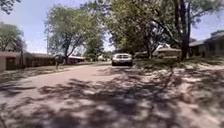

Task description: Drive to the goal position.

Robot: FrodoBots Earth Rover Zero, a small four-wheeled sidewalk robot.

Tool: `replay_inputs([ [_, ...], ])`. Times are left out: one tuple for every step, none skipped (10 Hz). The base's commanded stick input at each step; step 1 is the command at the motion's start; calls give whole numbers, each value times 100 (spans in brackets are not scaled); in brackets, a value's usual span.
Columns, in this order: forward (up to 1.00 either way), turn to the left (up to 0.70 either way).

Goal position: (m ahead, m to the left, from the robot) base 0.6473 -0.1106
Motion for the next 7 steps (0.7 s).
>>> replay_inputs([
  [70, 0],
  [70, 0],
  [70, 0],
  [70, 0],
  [70, 0],
  [70, 0],
  [70, 0],
])
